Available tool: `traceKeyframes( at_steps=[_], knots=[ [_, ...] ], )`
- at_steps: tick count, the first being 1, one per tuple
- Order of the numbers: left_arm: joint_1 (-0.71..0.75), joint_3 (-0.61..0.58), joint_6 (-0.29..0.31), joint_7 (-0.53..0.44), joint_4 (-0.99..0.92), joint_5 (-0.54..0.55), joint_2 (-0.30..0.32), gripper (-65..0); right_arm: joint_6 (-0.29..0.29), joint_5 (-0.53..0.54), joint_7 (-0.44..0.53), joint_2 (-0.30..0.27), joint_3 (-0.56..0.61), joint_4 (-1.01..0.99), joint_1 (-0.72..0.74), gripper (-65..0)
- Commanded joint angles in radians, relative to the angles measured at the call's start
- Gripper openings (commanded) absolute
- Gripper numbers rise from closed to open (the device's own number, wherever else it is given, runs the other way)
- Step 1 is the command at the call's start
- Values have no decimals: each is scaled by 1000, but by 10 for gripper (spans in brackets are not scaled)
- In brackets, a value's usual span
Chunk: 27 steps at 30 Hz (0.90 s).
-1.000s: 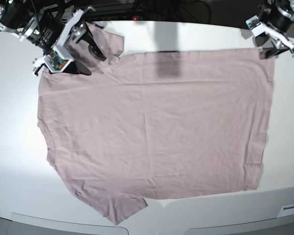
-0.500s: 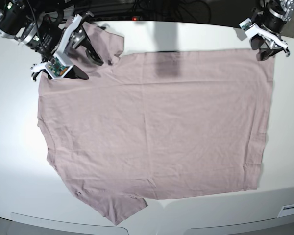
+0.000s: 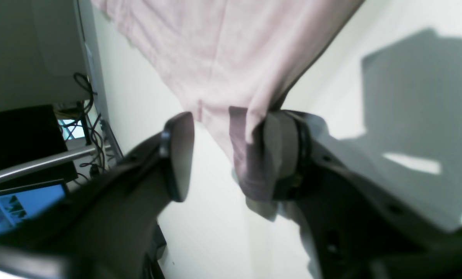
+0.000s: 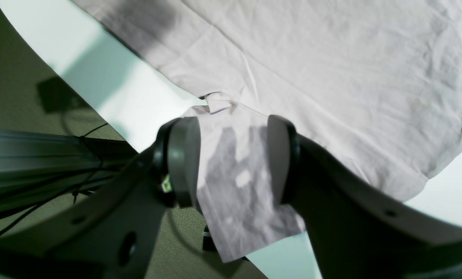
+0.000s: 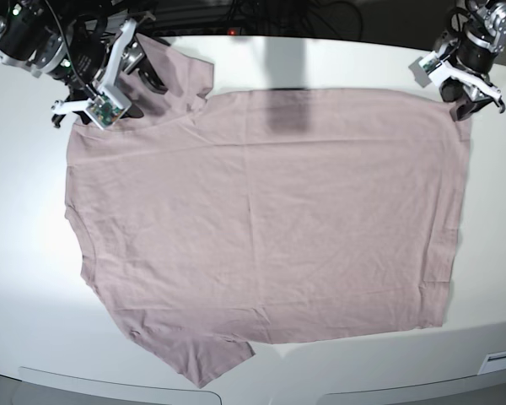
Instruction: Fold the T-shirt properly
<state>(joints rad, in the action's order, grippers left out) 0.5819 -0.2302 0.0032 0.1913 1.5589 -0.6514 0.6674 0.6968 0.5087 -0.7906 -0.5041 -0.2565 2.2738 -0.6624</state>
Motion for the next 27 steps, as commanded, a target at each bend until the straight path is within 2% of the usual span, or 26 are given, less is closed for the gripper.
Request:
traceKeyframes(
  at_steps=[1,4,6,9,17,22,27],
  knots=[
    [16,-2,50,40,-10,12,12,-468,1,20,20,-8,-6,18,0,-363],
    [16,-2,50,48,-10,15,12,-650,1,19,14,-9,-6,18,0,-363],
    [16,-2,50,58,-10,15,12,-650,1,10,2,-9,-6,18,0,-363],
    [16,-2,50,79,-7,15,12,-650,1,-111,-25,-17,-5,18,-1,-363],
    [16,-2,50,77,-7,15,12,-650,1,-173,-61,-209,-5,16,-95,-363],
    [16,-2,50,78,-7,15,11,-650,1,-182,-69,-264,-4,16,-194,-363],
    [16,-2,50,77,-7,13,12,-650,1,-329,-57,-320,43,3,-296,-363]
  ],
)
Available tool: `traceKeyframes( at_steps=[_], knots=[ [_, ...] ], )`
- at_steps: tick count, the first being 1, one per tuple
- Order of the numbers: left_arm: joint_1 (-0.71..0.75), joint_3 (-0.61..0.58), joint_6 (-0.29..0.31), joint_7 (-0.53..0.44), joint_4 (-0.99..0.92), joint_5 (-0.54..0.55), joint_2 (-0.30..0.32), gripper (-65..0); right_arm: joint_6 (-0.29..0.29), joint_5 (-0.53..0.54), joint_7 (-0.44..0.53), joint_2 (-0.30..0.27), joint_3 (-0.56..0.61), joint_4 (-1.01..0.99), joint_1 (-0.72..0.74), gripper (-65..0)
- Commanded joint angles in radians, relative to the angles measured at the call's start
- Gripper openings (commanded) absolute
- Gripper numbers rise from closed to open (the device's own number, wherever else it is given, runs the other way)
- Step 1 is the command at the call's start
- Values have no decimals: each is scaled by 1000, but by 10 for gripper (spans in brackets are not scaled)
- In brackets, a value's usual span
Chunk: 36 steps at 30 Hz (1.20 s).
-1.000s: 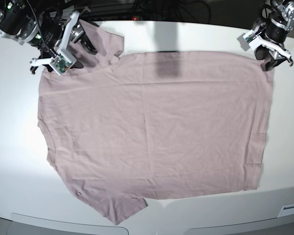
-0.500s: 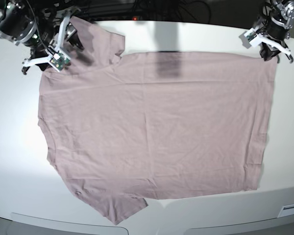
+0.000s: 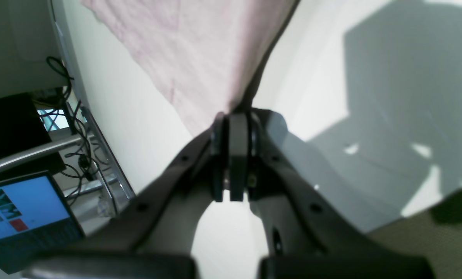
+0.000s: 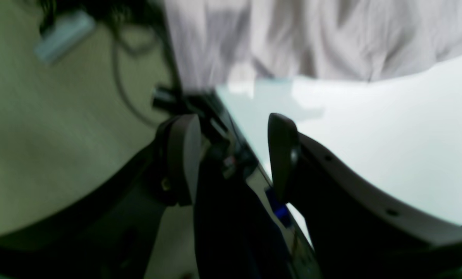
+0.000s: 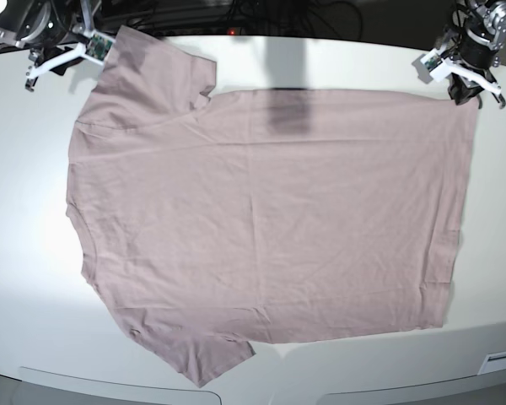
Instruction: Fold the T-shirt properly
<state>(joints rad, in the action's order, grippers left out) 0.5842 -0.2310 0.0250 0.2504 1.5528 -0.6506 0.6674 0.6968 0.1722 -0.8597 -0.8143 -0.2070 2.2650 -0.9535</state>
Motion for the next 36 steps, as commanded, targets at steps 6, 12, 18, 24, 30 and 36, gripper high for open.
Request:
traceKeyframes(
  at_steps=[6,12,18,24,30,36],
  knots=[
    [14,-1,28,18,1,11,12,-650,1,-234,154,-44,156,12,-16,-323],
    [14,-1,28,18,1,11,12,-650,1,-439,171,-45,328,-8,-13,-313],
    [14,-1,28,11,1,11,12,-650,-19,-648,183,-45,423,-143,29,-313],
    [14,-1,28,11,1,11,11,-650,-145,-744,302,-45,462,-197,42,-313],
    [14,-1,28,10,1,11,11,-650,-158,-830,407,-45,469,-204,42,-313],
    [14,-1,28,10,1,12,11,-650,-158,-832,499,-44,469,-259,43,-313]
  ],
)
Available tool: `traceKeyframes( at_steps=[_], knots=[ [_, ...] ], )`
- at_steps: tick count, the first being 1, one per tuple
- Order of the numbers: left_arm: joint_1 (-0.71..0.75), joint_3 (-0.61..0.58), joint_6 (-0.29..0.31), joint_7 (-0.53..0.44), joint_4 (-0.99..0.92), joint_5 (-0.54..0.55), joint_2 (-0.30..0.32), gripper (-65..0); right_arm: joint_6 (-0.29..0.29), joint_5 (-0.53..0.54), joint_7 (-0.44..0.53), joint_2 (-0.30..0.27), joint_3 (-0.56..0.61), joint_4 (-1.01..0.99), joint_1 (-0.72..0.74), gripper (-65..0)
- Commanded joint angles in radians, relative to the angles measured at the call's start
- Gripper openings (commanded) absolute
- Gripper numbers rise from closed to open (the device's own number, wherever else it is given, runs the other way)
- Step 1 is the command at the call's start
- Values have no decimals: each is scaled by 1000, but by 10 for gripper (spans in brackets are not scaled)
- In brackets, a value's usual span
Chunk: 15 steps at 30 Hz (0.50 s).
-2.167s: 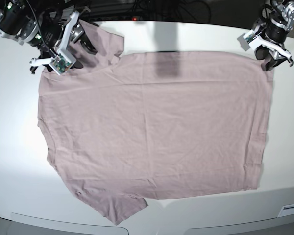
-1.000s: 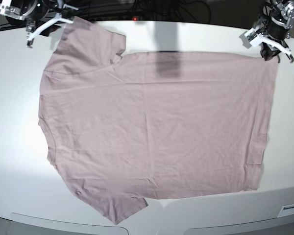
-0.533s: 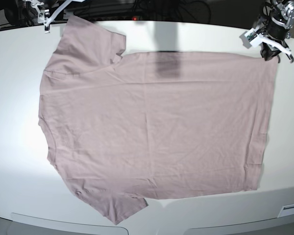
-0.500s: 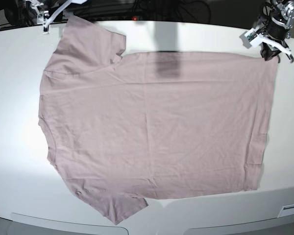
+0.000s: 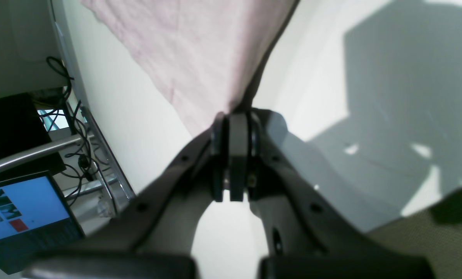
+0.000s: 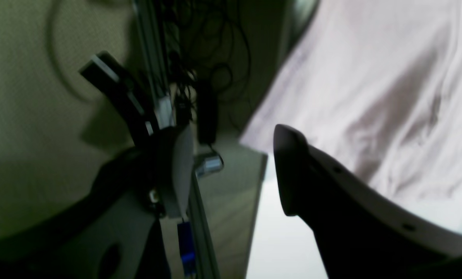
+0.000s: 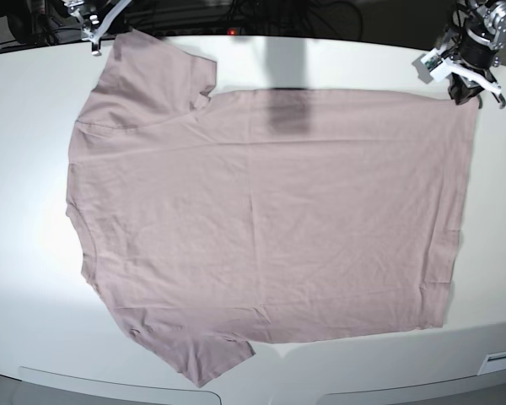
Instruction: Fold the T-shirt properly
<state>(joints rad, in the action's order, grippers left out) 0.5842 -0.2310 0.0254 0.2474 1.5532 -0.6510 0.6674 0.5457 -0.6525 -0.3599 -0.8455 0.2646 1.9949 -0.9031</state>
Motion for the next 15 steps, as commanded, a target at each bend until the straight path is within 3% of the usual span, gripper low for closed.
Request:
traceKeyframes(
  at_steps=[1,9,15],
  knots=[
    [14,-1,27,13,1,12,12,-650,-7,-7,7,-13,-2,-3,-5,-313],
    [14,-1,27,-8,1,14,12,-650,-99,-10,-2,-13,-2,-51,45,-313],
    [14,-1,27,-9,1,14,11,-650,-100,-29,35,-13,-2,-50,45,-314]
  ],
)
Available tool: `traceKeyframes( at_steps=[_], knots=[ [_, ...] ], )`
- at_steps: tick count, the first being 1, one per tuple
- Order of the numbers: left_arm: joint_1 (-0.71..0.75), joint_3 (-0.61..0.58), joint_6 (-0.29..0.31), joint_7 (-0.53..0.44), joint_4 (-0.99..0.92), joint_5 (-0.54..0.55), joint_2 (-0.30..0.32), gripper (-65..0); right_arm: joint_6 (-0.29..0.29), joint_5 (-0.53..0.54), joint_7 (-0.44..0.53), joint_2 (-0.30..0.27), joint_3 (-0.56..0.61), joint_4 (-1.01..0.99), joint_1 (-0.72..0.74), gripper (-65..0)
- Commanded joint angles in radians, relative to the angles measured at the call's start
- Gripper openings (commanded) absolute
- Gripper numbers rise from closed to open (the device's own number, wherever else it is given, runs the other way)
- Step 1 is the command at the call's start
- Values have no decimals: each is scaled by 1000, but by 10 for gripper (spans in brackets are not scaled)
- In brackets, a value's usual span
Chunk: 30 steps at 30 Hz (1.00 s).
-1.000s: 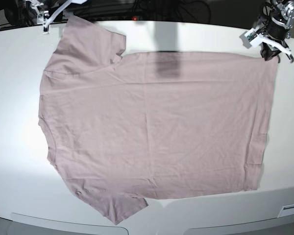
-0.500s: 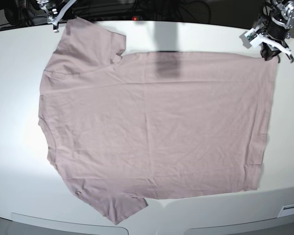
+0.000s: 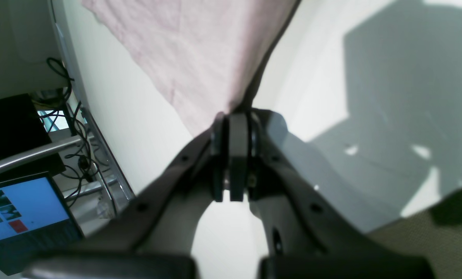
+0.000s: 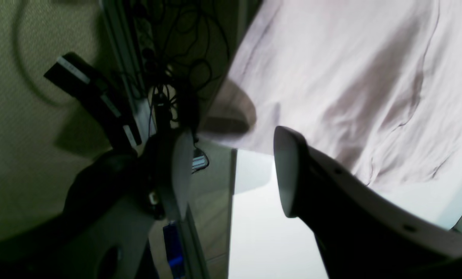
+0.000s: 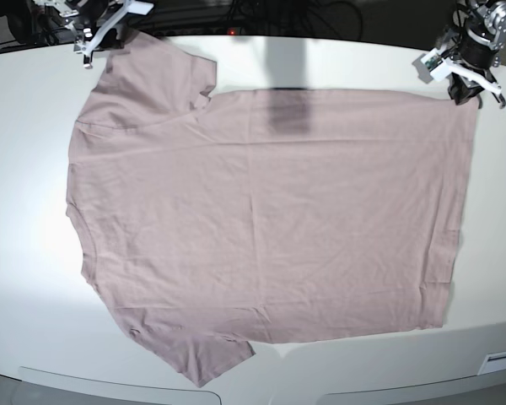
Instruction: Fold the T-shirt properly
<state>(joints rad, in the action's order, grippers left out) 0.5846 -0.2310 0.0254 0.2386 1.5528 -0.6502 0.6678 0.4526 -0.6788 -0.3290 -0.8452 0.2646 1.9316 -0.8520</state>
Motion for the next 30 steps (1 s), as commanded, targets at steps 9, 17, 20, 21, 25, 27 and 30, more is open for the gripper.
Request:
traceKeyframes(
  at_steps=[9,17,20,21,25,27,30],
  knots=[
    [13,-1,27,0,1,14,11,-650,16,-3,75,-13,-2,-27,8,-314],
    [14,-1,27,0,1,14,11,-650,7,-2,106,-8,-2,-27,77,-314],
    [14,-1,27,0,1,14,11,-650,-4,-2,103,1,-2,-27,89,-314],
    [14,-1,27,0,1,14,11,-650,-8,-2,103,6,-2,-27,90,-314],
    [14,-1,27,0,1,14,11,-650,-40,-3,102,17,-2,-27,90,-314],
    [13,-1,27,0,1,14,11,-650,-74,-3,103,23,-2,-27,90,-314],
    [14,-1,27,0,1,14,11,-650,-116,-2,101,23,-2,-26,90,-314]
  ],
)
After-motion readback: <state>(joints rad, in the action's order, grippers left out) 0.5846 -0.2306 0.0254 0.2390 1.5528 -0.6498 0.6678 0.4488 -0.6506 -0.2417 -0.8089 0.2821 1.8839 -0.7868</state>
